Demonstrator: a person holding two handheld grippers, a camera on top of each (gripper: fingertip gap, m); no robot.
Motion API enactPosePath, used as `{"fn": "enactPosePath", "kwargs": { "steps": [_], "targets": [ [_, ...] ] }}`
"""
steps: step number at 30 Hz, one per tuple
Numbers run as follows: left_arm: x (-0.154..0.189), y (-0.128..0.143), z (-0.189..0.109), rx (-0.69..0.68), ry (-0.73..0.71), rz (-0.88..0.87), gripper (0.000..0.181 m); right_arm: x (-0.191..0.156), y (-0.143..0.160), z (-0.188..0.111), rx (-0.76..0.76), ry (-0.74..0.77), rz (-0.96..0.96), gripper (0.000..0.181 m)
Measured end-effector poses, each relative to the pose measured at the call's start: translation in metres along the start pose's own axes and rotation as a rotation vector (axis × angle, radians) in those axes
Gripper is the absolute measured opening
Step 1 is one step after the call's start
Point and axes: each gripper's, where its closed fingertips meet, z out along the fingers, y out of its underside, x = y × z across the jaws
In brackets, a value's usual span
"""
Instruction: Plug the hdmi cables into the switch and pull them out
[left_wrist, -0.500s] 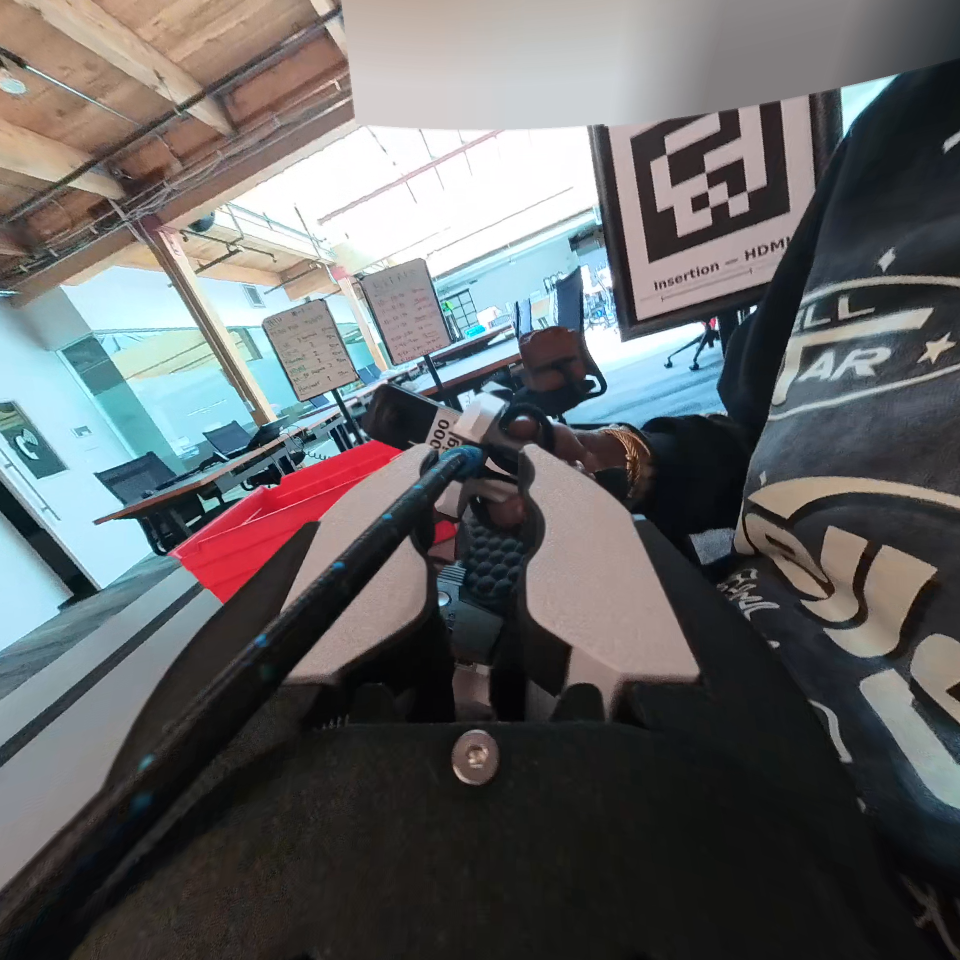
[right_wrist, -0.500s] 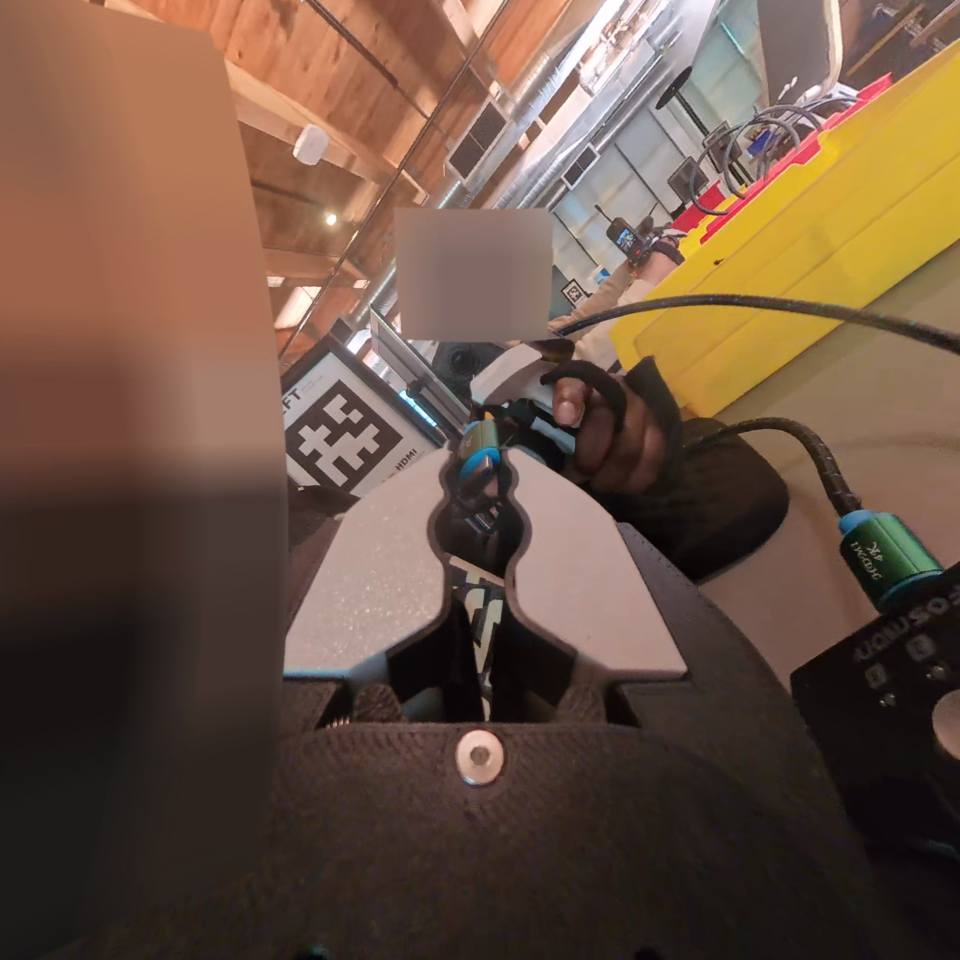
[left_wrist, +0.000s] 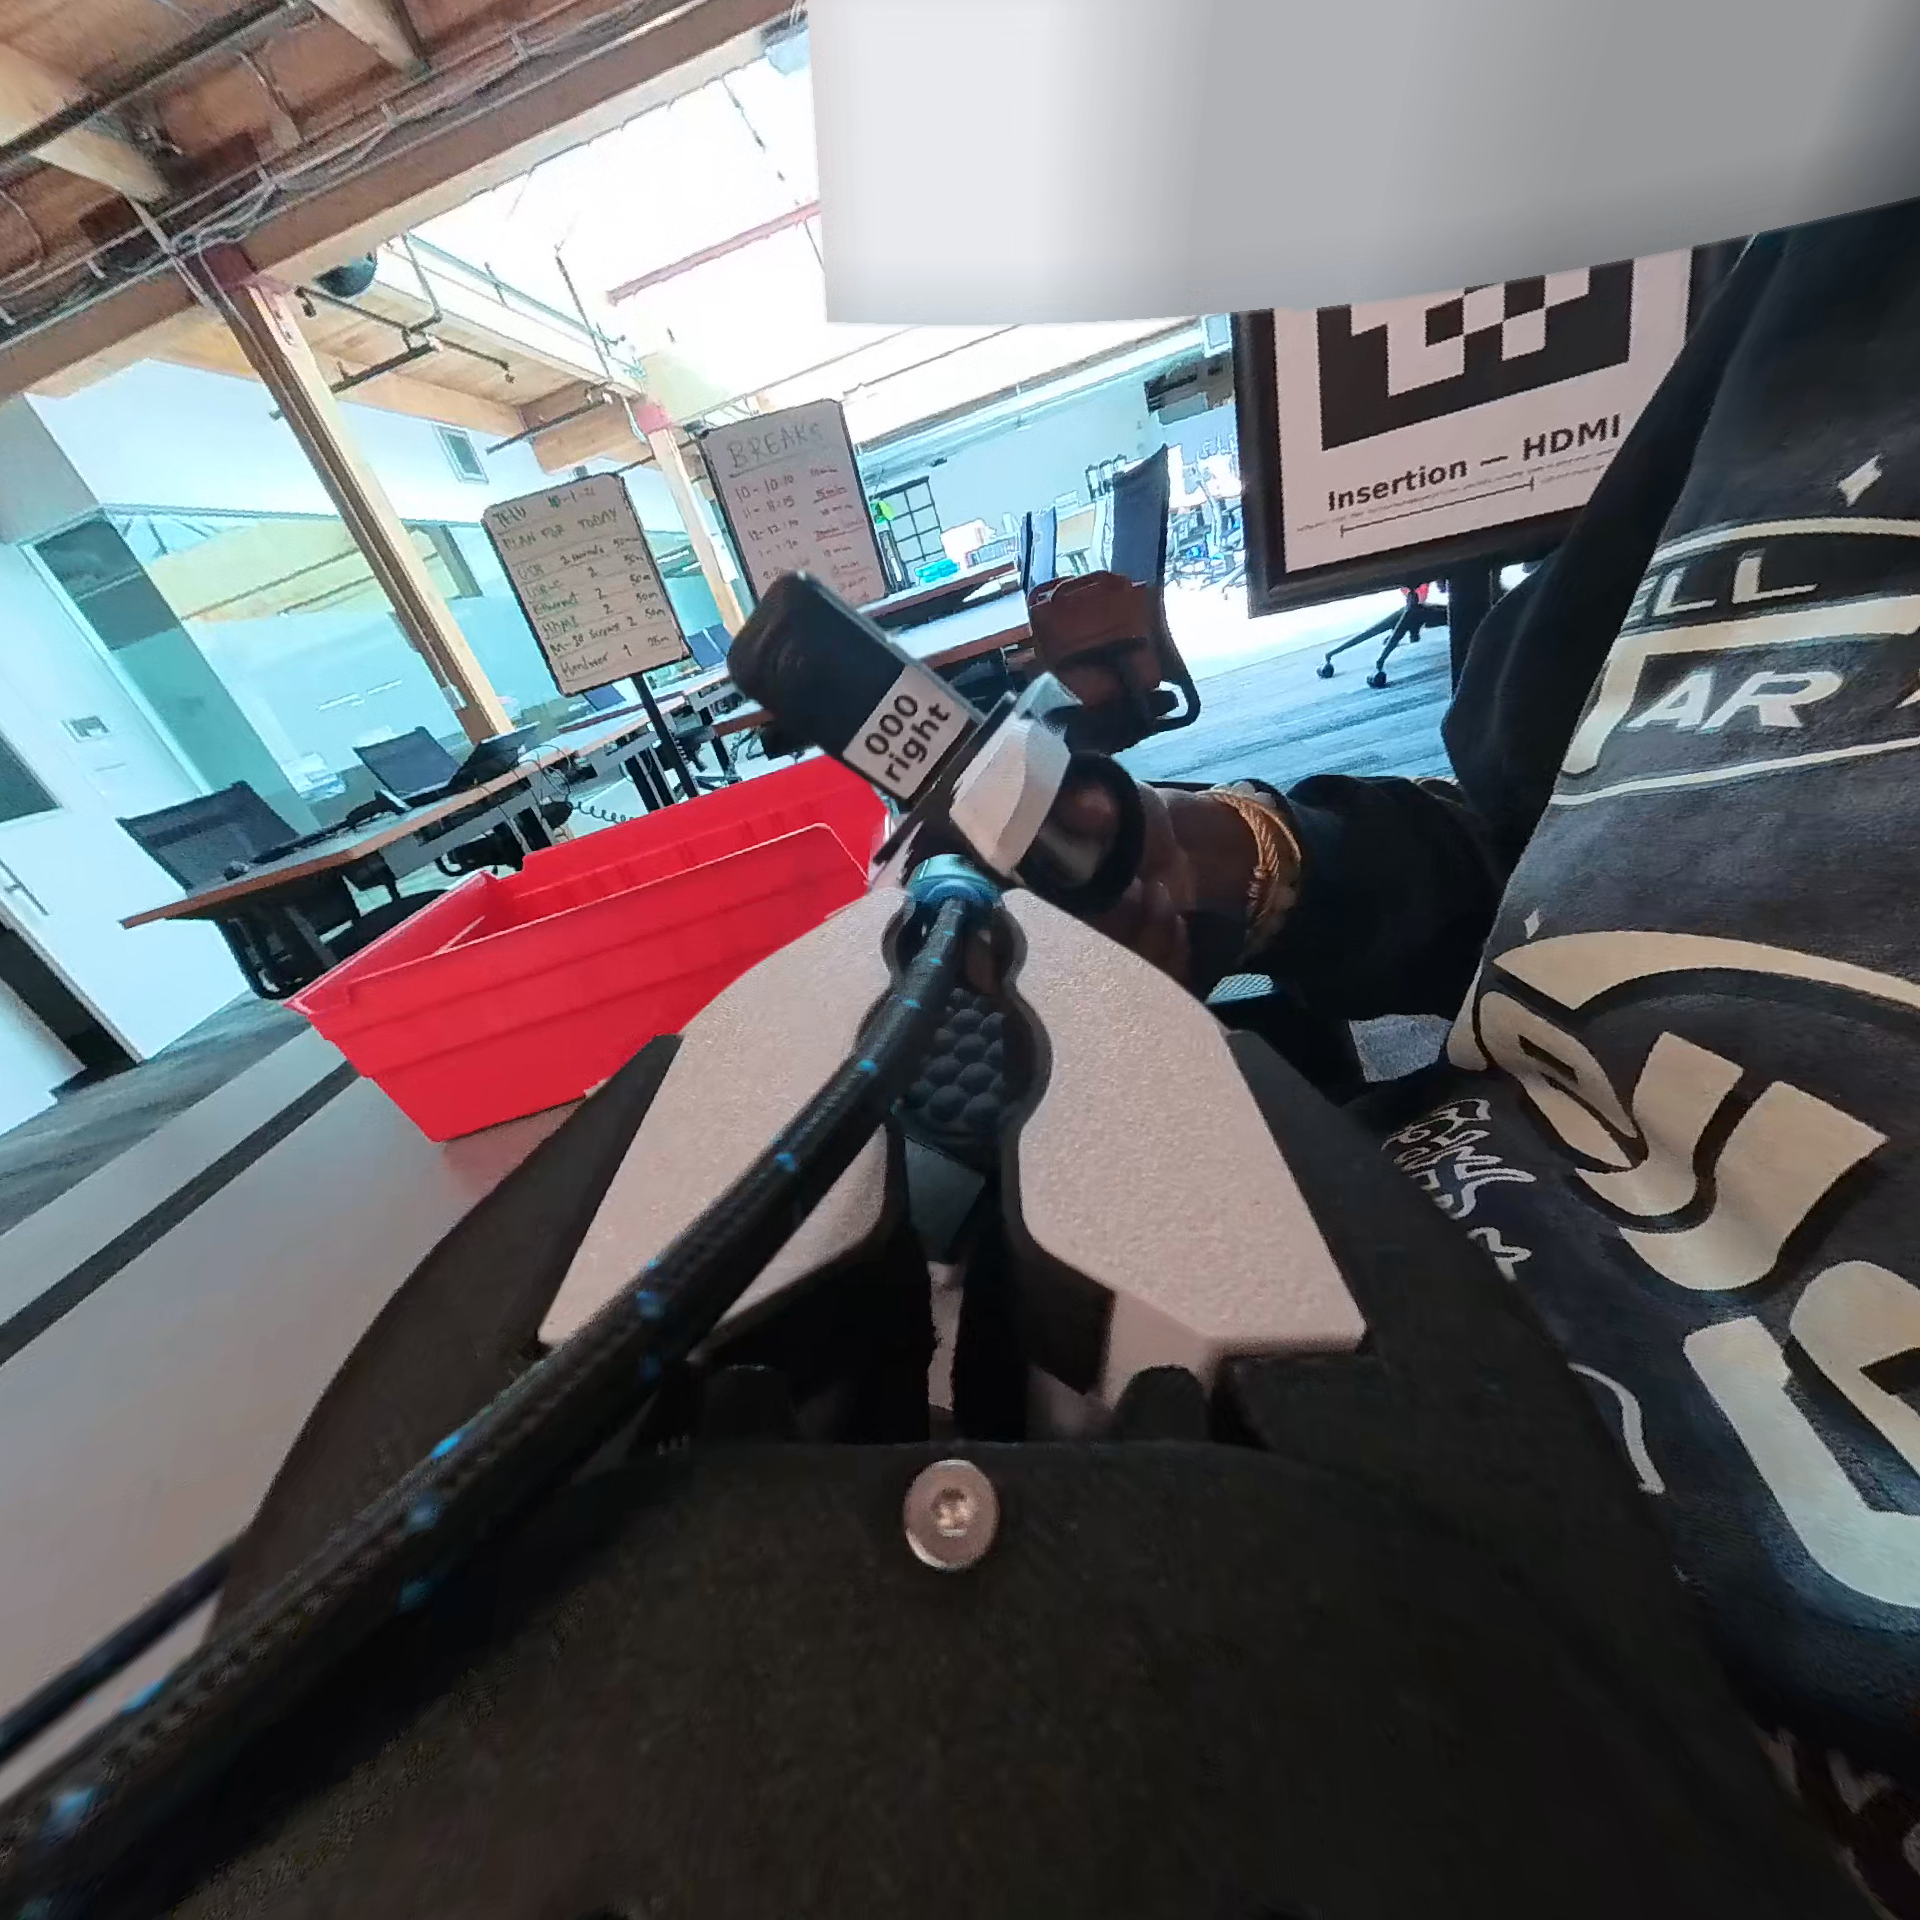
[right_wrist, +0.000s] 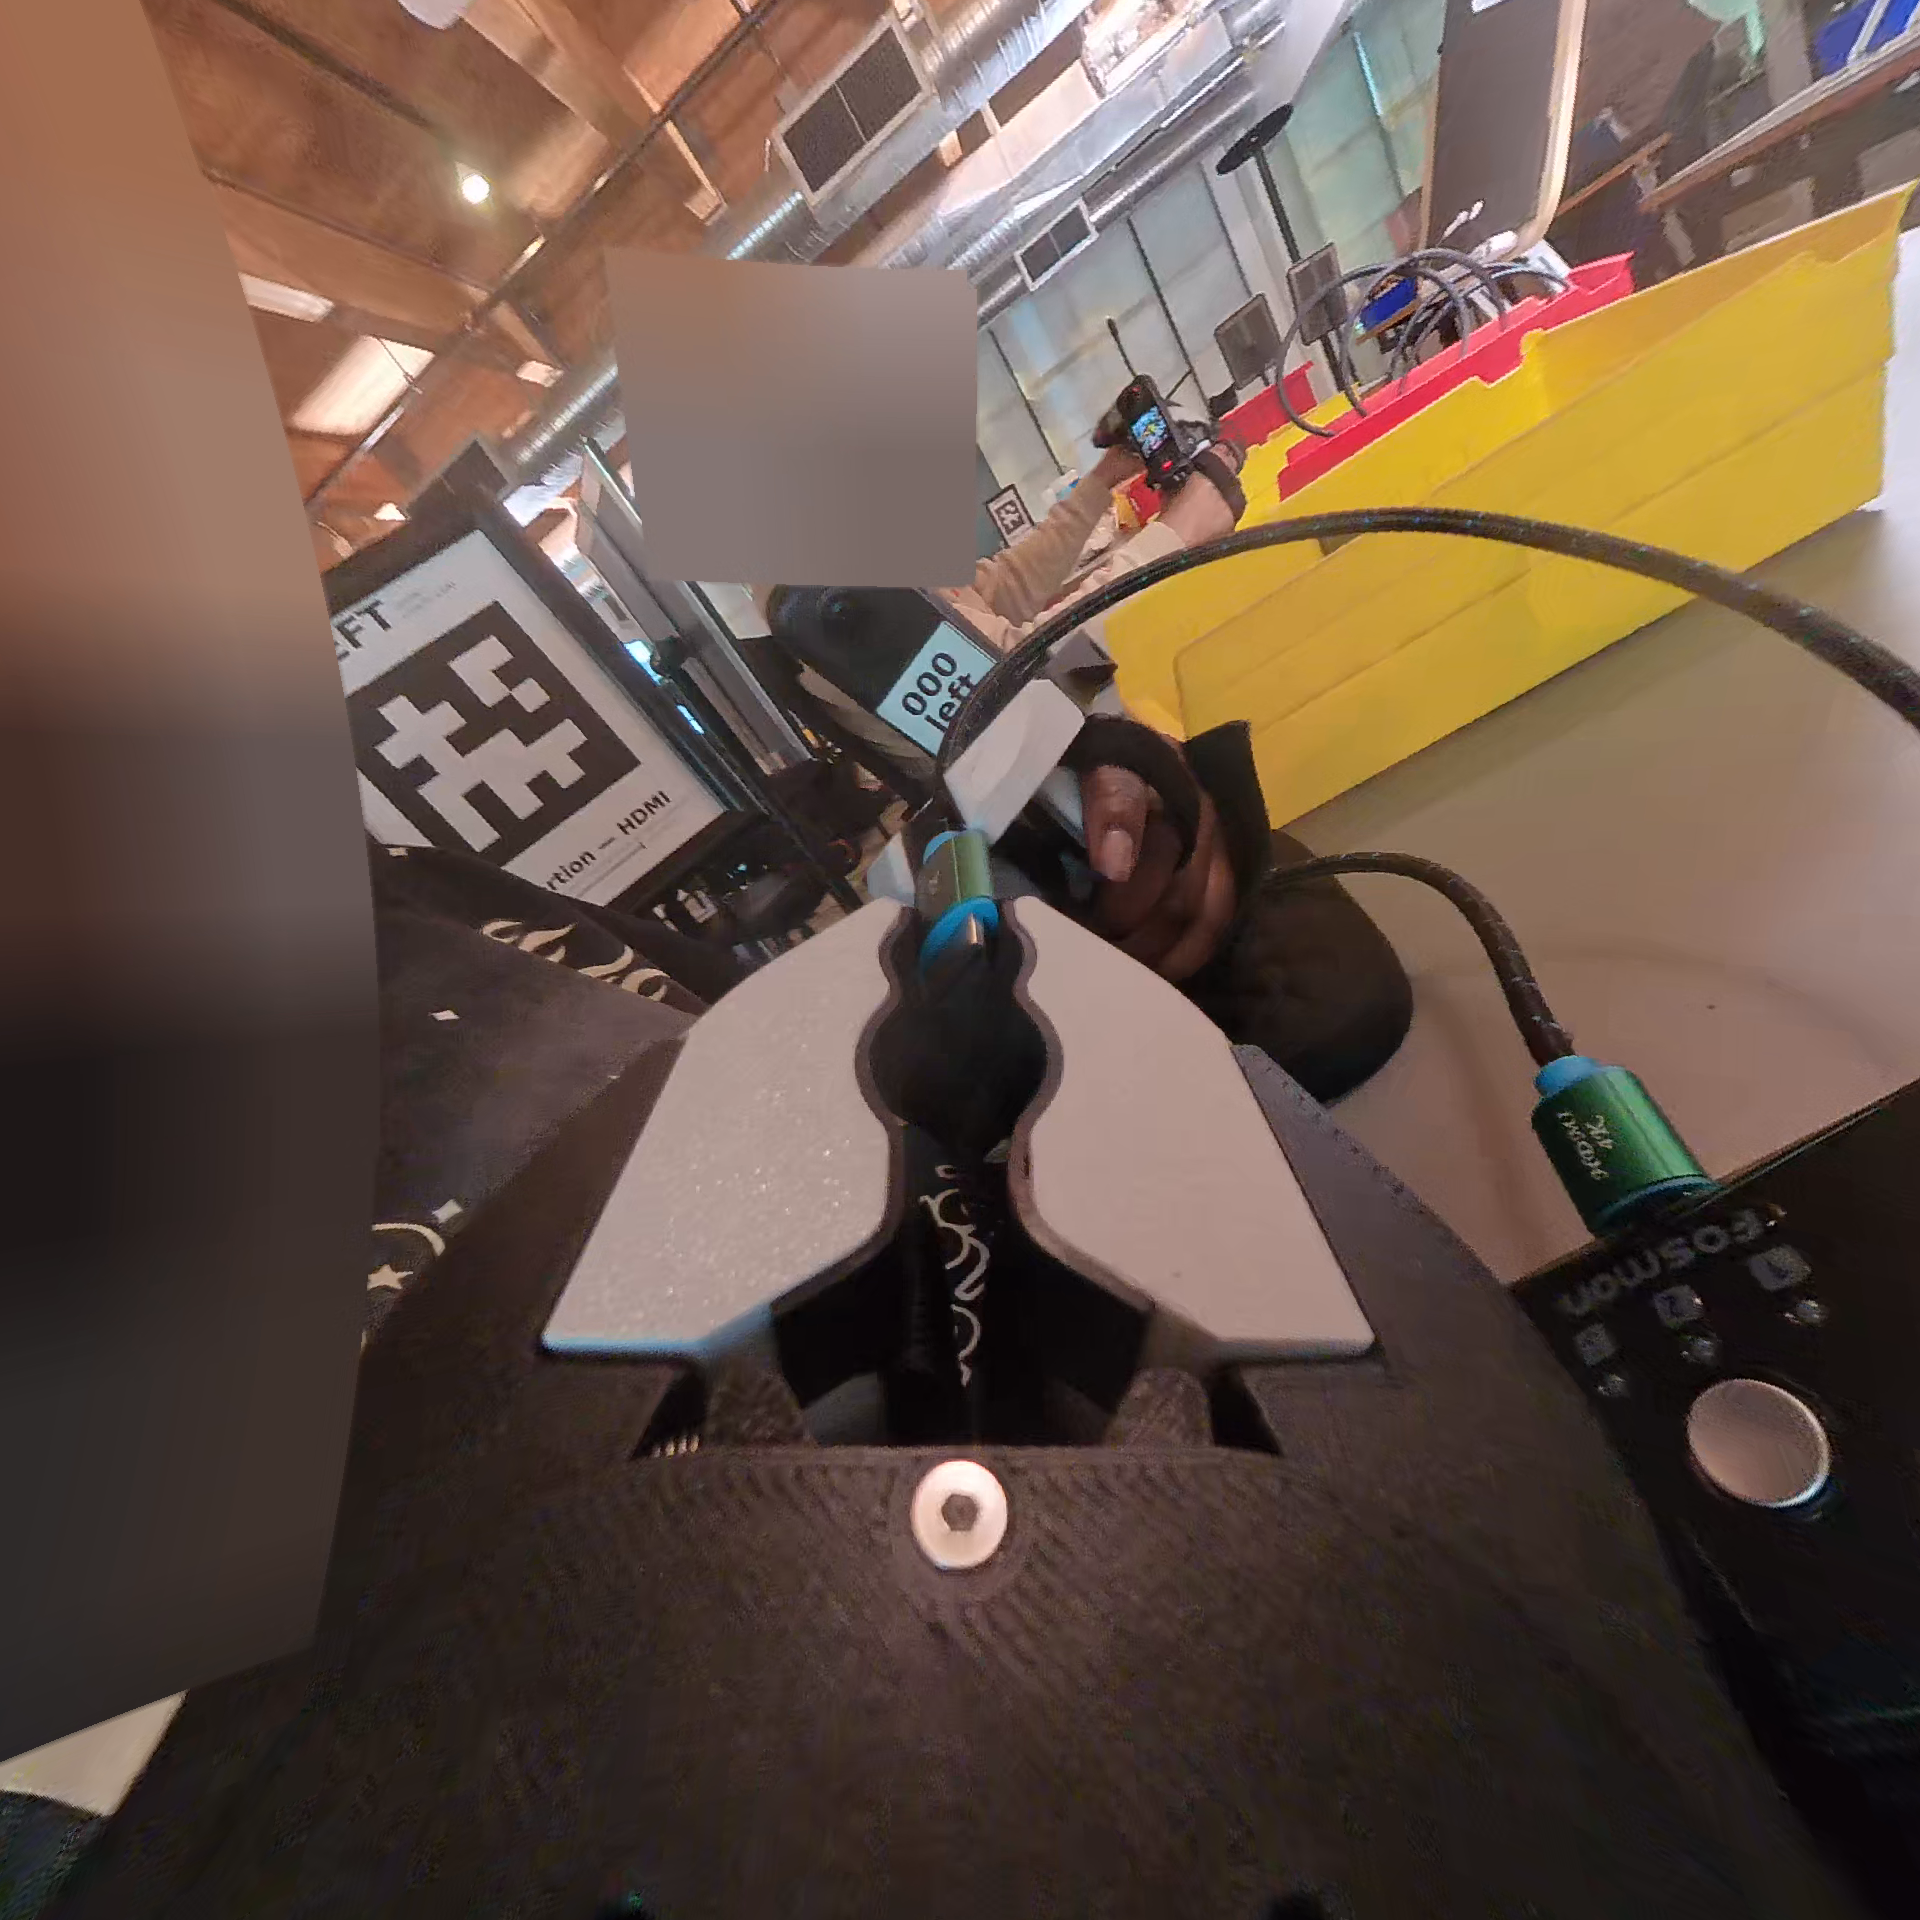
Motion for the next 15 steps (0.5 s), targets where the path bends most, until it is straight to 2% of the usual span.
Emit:
{"fn": "enactPosePath", "kwargs": {
  "steps": [1,10,15],
  "targets": [
    [0.0000,0.0015,0.0006,-0.009,-0.001,-0.001,0.013,0.0005,-0.0002,0.0000,-0.001,0.011,-0.015,0.015],
    [-0.0001,0.0010,0.0002,-0.003,0.007,-0.043,0.013,0.0000,-0.0011,0.0002,-0.011,0.028,-0.042,0.015],
    [0.0004,-0.0017,-0.0009,0.025,0.036,-0.130,0.010,-0.0014,-0.0004,0.0011,-0.022,0.036,-0.069,0.015]
  ]
}}
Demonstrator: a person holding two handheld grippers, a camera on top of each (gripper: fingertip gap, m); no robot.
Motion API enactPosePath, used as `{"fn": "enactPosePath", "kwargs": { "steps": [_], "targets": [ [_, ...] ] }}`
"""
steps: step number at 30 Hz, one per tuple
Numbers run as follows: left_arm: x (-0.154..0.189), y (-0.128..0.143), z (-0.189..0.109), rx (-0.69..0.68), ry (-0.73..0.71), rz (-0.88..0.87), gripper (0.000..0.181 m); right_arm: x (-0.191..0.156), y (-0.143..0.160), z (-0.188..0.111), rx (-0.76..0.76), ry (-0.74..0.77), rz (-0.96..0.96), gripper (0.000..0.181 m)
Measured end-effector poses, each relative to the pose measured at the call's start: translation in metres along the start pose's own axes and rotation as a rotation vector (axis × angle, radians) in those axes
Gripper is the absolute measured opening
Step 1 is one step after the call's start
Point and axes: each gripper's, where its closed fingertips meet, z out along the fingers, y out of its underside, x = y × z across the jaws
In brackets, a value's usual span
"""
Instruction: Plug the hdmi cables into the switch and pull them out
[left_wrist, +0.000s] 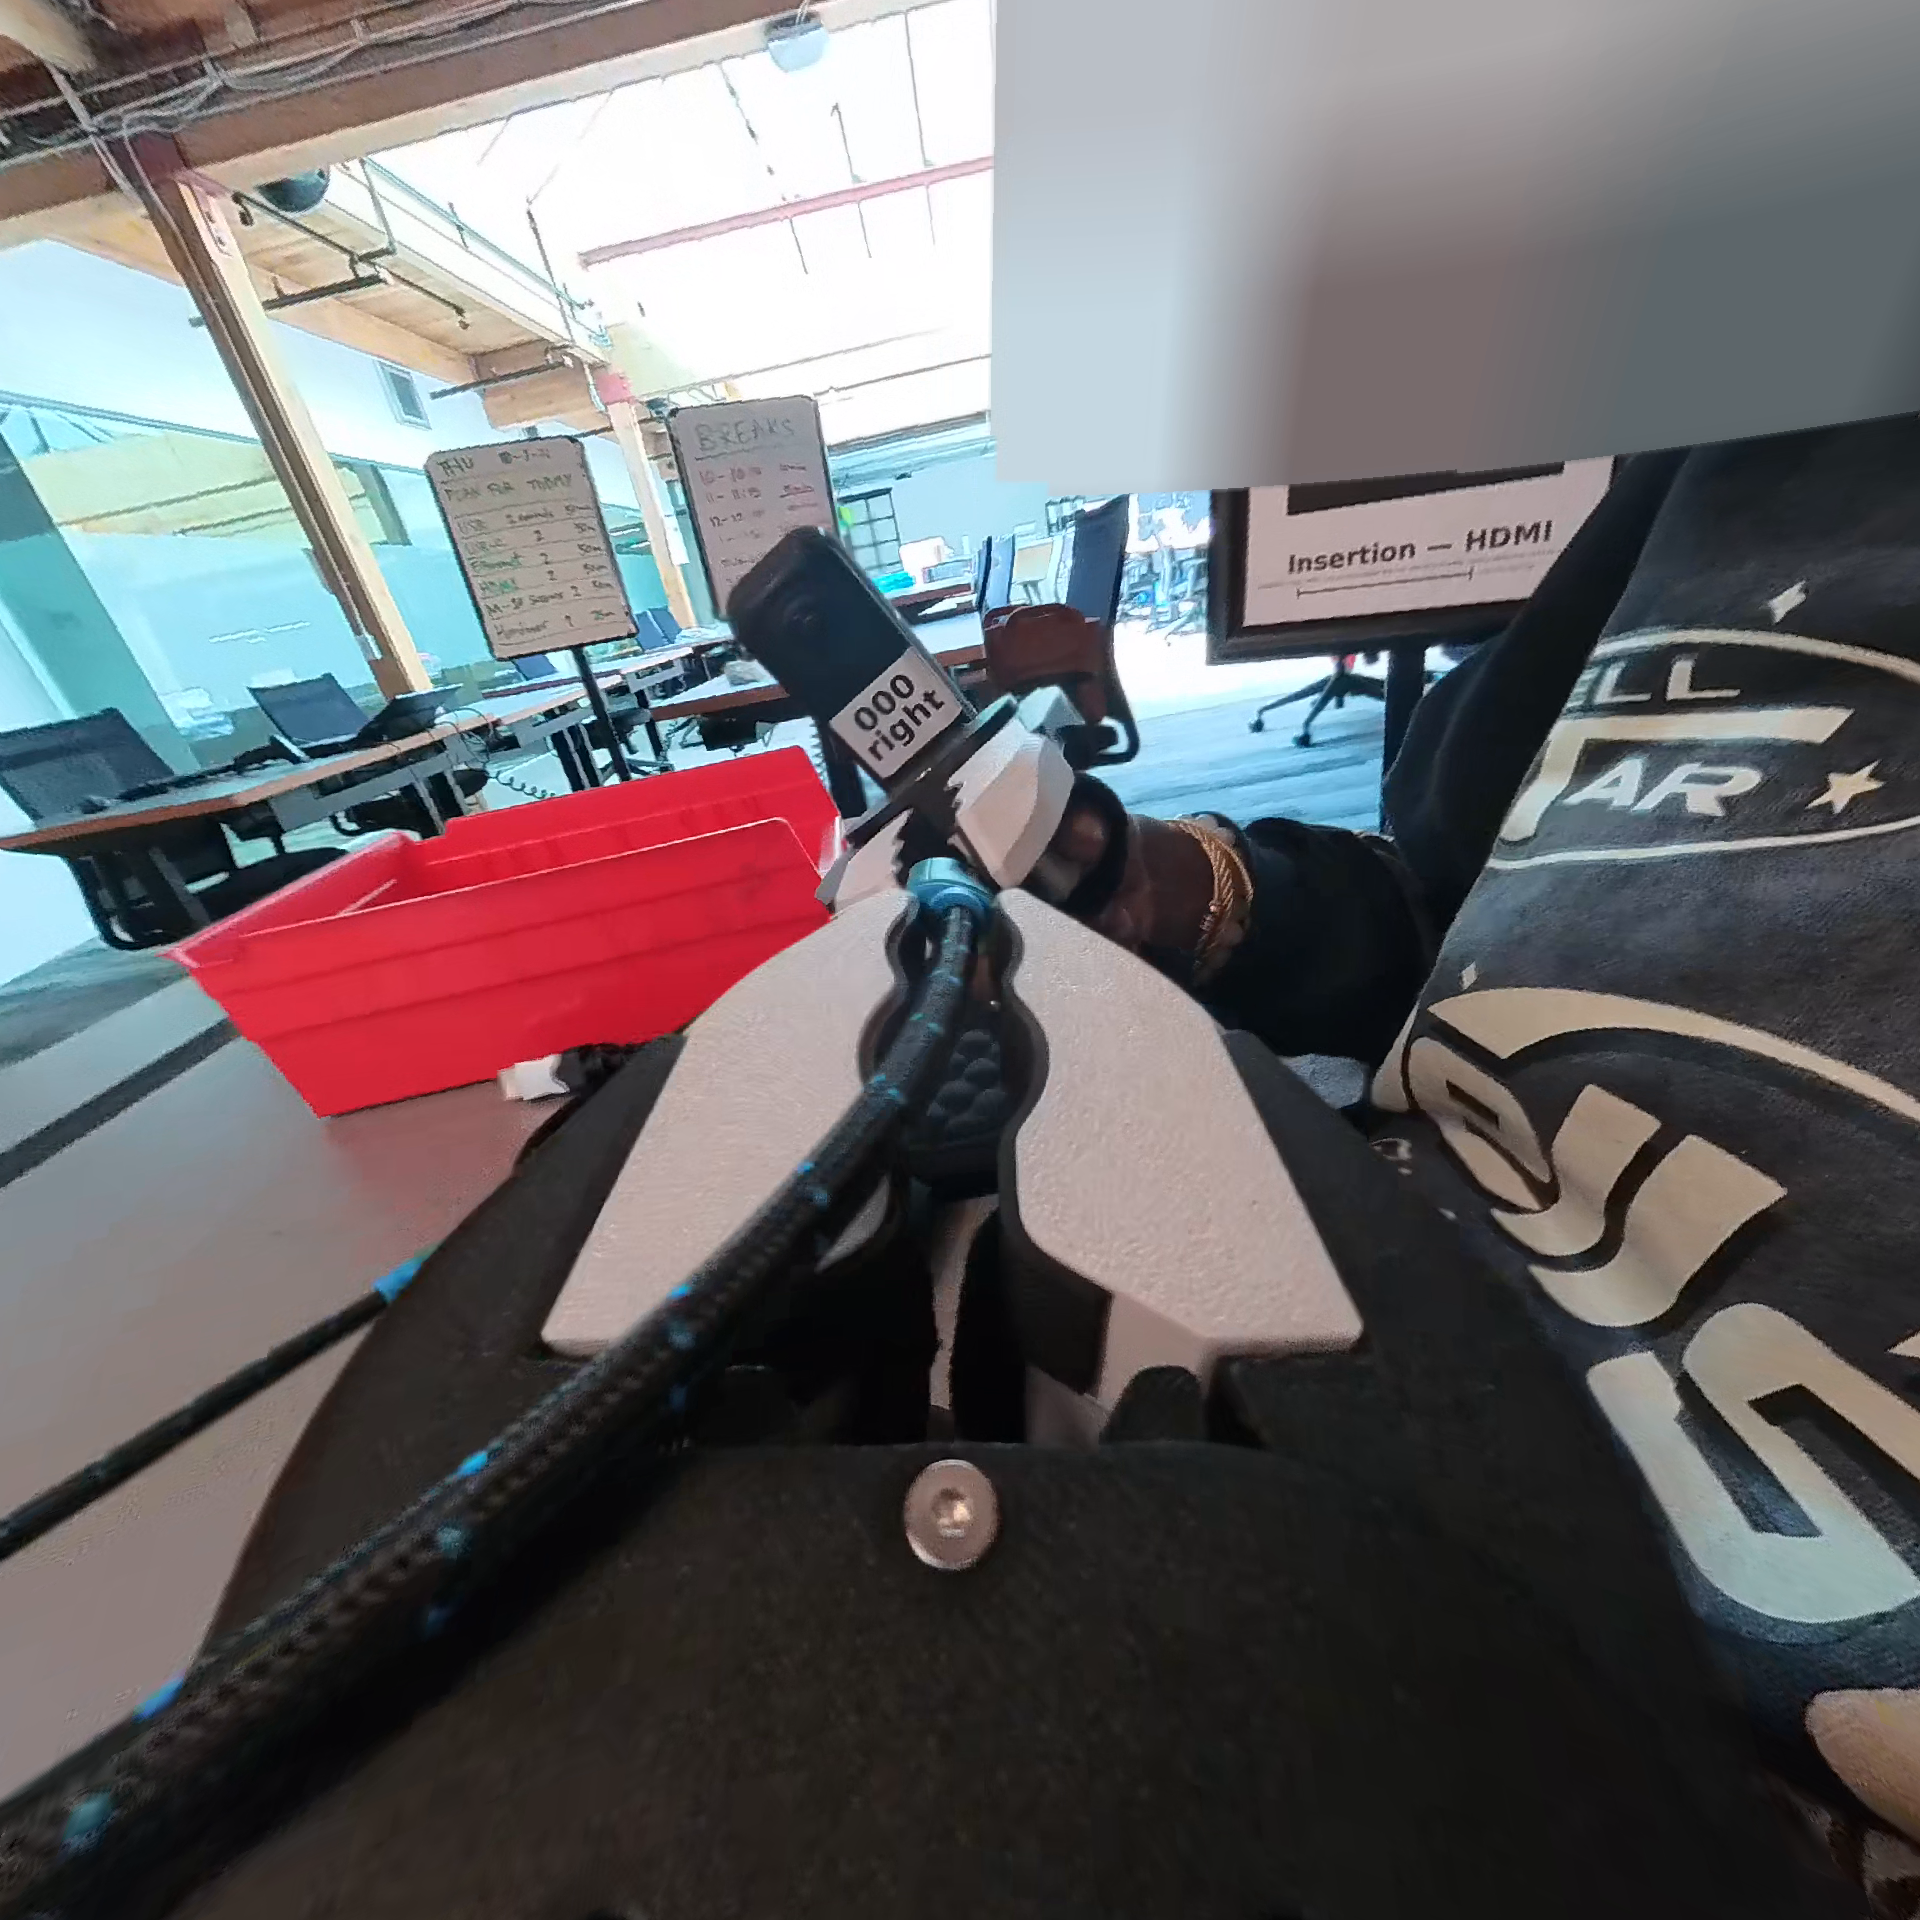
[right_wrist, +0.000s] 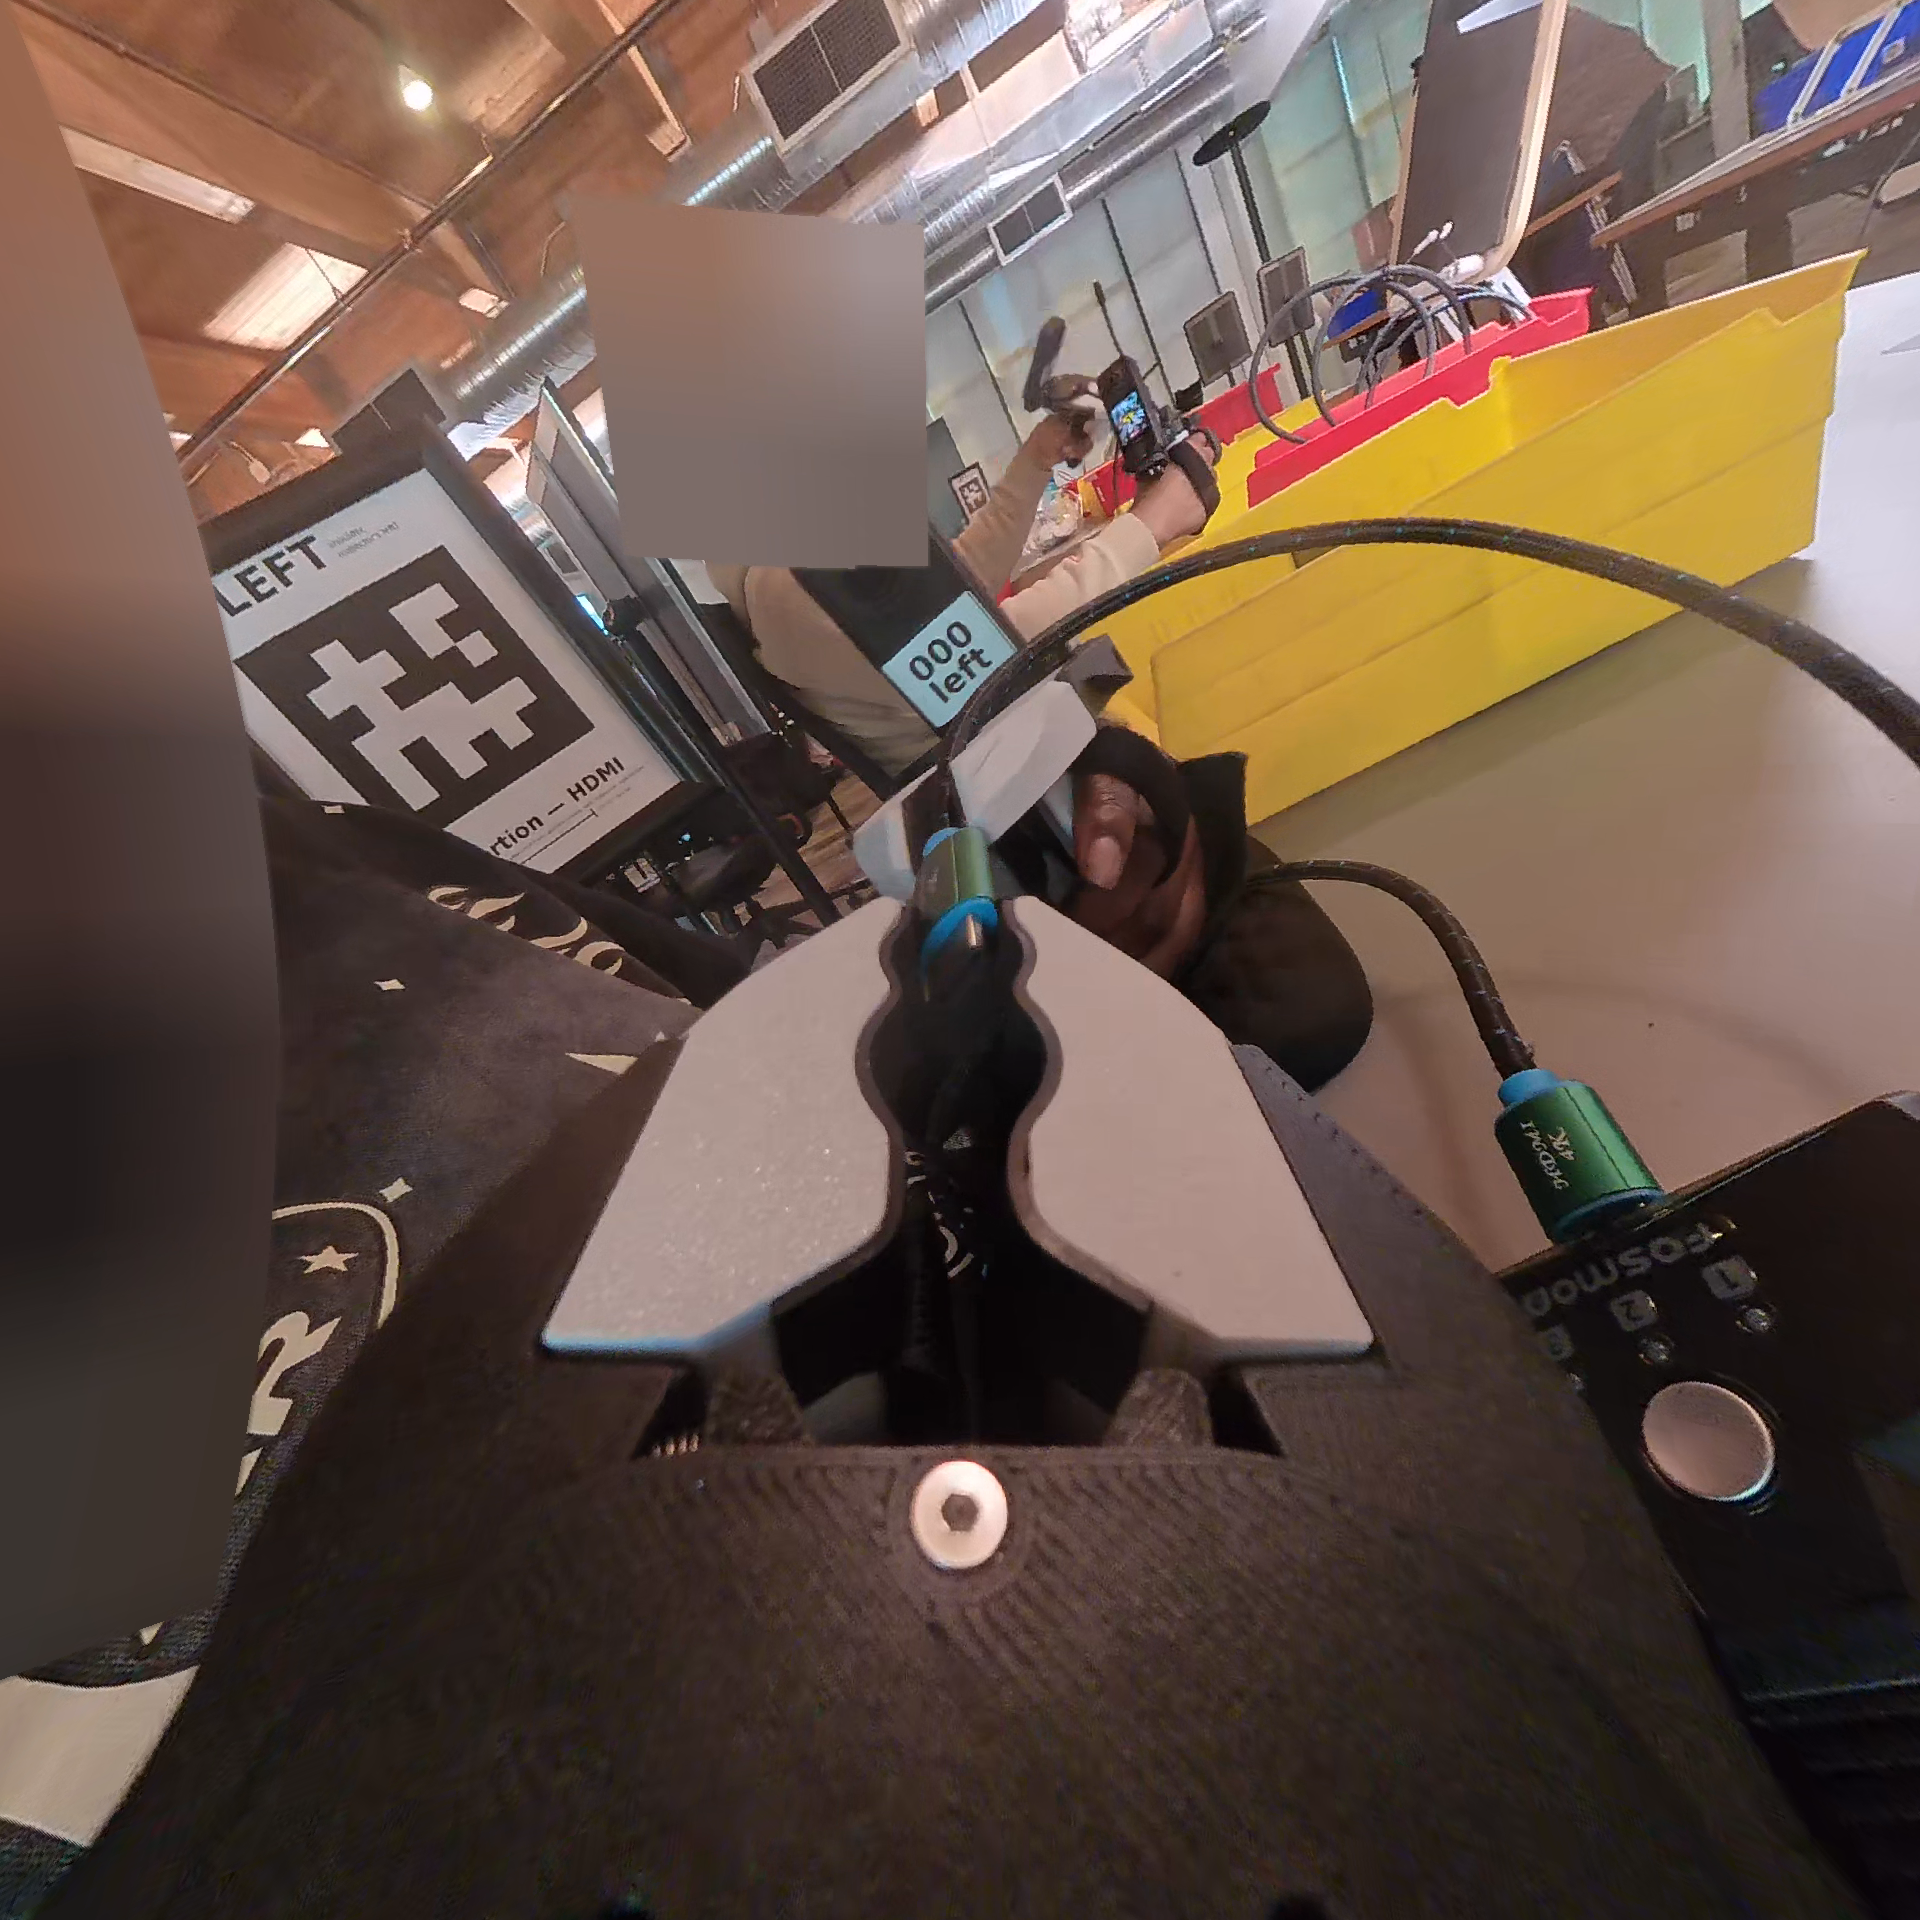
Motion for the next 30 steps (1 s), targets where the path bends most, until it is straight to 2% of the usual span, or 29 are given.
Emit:
{"fn": "enactPosePath", "kwargs": {
  "steps": [14,16,17,19,20,23,25,28,30],
  "targets": [
    [-0.003,0.004,-0.001,-0.049,-0.057,0.139,0.010,0.006,0.000,-0.002,-0.017,0.038,-0.028,0.017],
    [-0.004,0.004,-0.001,-0.051,-0.065,0.143,0.010,0.002,-0.003,-0.006,-0.015,0.030,-0.068,0.028],
    [-0.005,0.004,-0.002,-0.051,-0.073,0.145,0.010,0.000,-0.006,-0.011,-0.030,0.032,-0.097,0.039],
    [-0.008,0.004,-0.004,-0.049,-0.086,0.143,0.010,0.007,-0.009,-0.027,-0.106,0.137,-0.224,0.057],
    [-0.009,0.004,-0.005,-0.051,-0.091,0.139,0.010,0.018,-0.007,-0.040,-0.175,0.251,-0.322,0.064],
    [-0.011,0.006,-0.005,-0.065,-0.099,0.130,0.010,0.062,0.007,-0.086,-0.465,0.617,-0.556,0.055],
    [-0.013,0.007,-0.005,-0.073,-0.112,0.130,0.010,0.079,0.026,-0.096,-0.607,0.667,-0.550,0.055],
    [-0.016,0.006,-0.006,-0.064,-0.129,0.131,0.010,0.107,0.049,-0.094,-0.727,0.718,-0.565,0.054],
    [-0.015,0.004,-0.007,-0.052,-0.127,0.128,0.010,0.112,0.052,-0.088,-0.735,0.719,-0.605,0.049]
  ]
}}
